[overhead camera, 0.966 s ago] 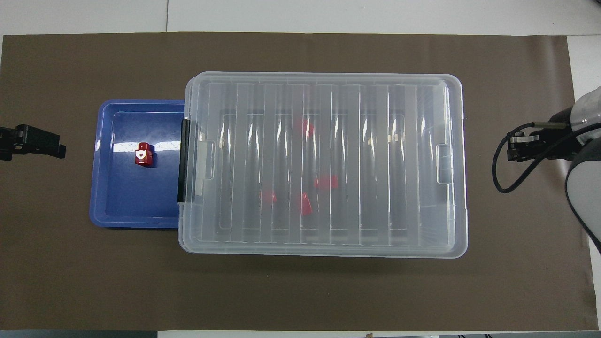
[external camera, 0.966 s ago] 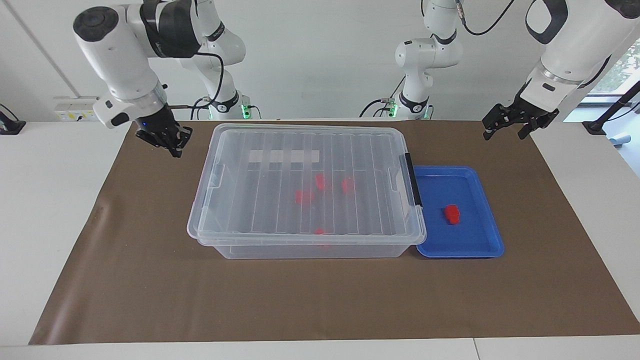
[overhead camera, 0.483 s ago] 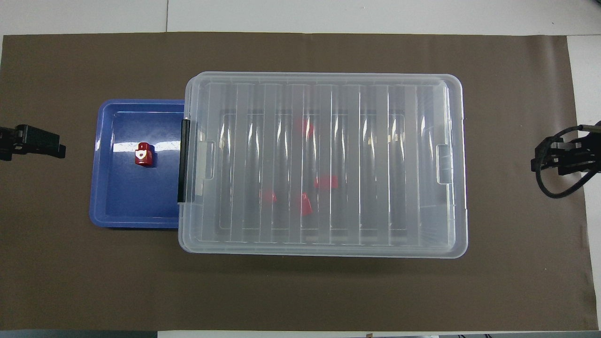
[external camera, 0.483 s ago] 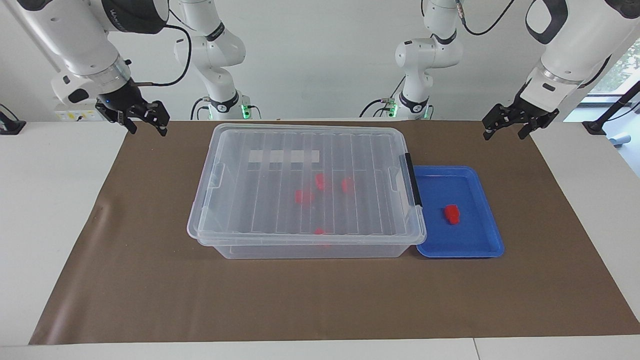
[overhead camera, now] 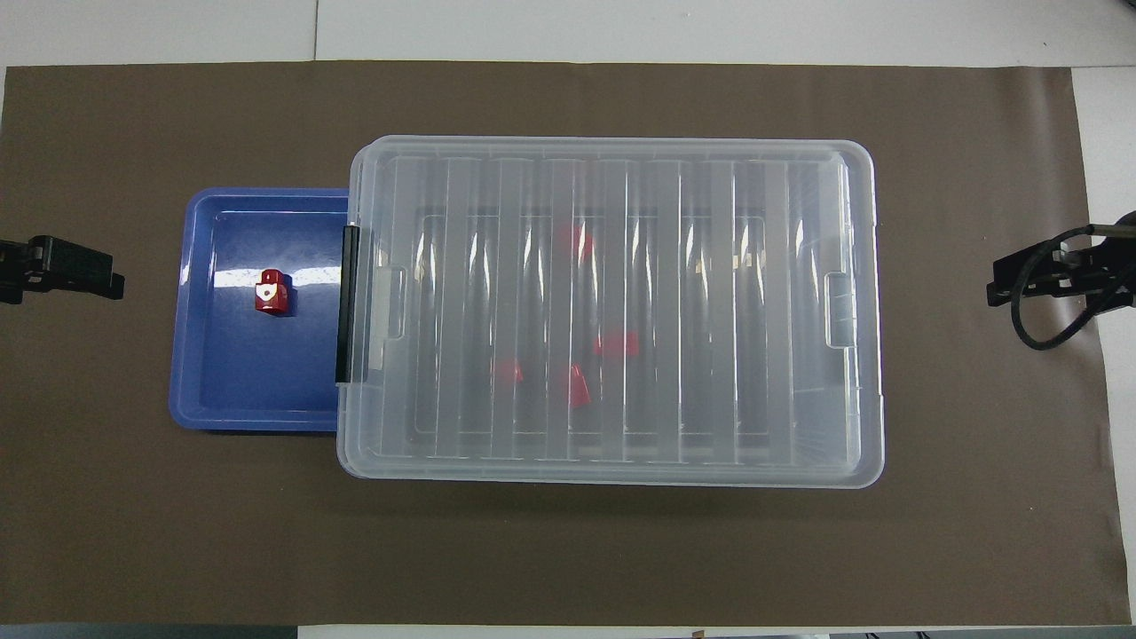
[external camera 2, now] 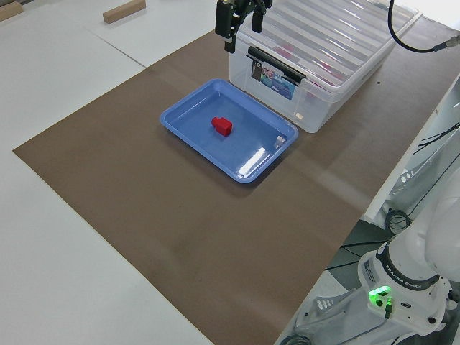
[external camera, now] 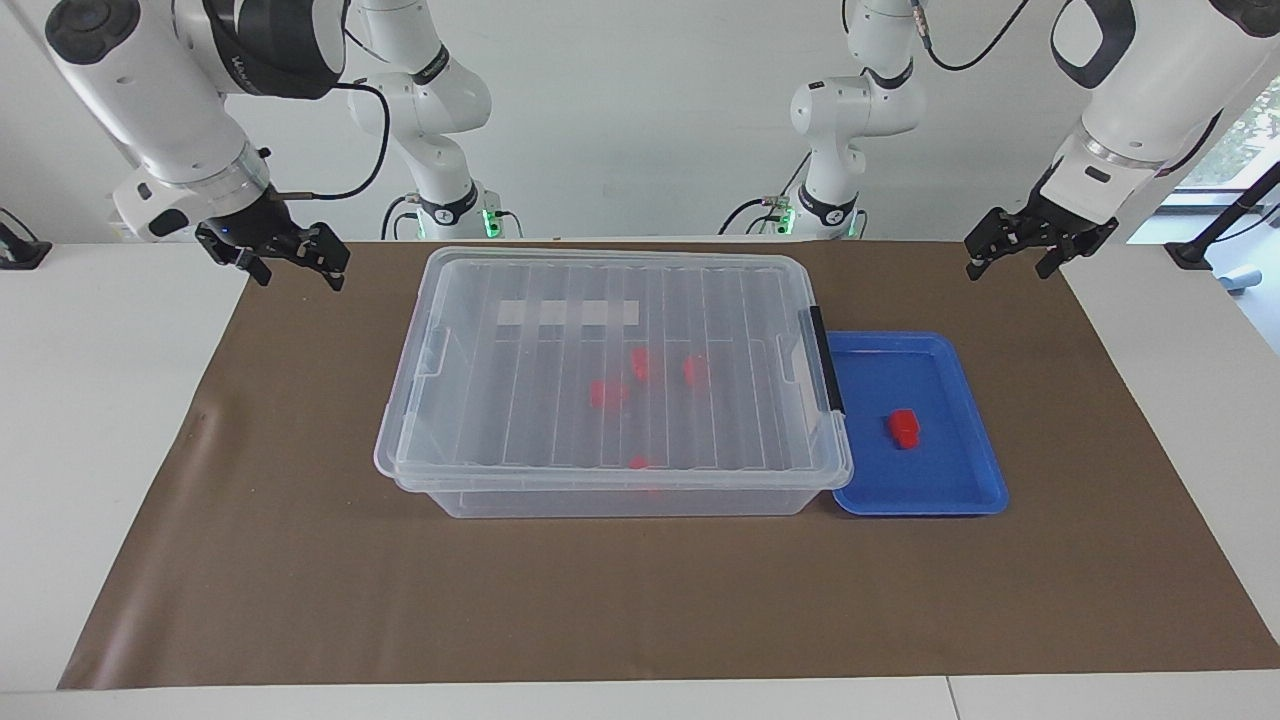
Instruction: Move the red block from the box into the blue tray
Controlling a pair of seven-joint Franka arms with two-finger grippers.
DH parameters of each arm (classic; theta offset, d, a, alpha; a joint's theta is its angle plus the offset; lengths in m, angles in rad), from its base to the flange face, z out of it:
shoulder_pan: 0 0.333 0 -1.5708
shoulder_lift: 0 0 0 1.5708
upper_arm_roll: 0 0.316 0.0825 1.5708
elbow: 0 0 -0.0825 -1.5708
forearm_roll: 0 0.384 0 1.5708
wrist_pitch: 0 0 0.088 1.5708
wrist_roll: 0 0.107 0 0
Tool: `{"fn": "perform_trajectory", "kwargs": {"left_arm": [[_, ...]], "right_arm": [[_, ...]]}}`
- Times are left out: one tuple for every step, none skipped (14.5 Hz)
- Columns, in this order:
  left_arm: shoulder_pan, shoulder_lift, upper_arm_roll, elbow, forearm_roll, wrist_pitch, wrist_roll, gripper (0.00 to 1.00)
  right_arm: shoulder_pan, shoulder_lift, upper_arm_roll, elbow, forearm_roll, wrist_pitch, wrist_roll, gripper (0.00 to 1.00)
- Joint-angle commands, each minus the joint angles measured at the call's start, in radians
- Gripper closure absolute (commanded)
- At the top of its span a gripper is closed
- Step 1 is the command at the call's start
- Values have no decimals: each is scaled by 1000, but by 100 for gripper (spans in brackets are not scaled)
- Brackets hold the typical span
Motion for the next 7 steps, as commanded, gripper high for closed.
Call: {"fn": "perform_trajectory", "kwargs": {"left_arm": [[9,-26,-4,-27,-14,5,16,0],[9,-26,-4,-27,-14,5,16,0],[9,-26,-4,-27,-14,5,14,0],[9,-26,-4,-27,-14,5,14,0],[9,-26,-4,-27,-14,5,14,0],[9,-28,-4,-27,-14,5,16,0],[9,-26,-4,-27,-14,5,14,0]], "right_arm": [[-25,-9,15,20,6,3,-24,0],[-22,-21,9,21,9,5,-24,0],[-21,-24,5,23,13,6,-26,0],[-24,-24,5,23,13,9,-26,0],[-24,-24,5,23,15,12,-26,0],[-24,-24,6,23,17,15,-27,0],[-24,-24,6,23,17,21,-27,0]]}}
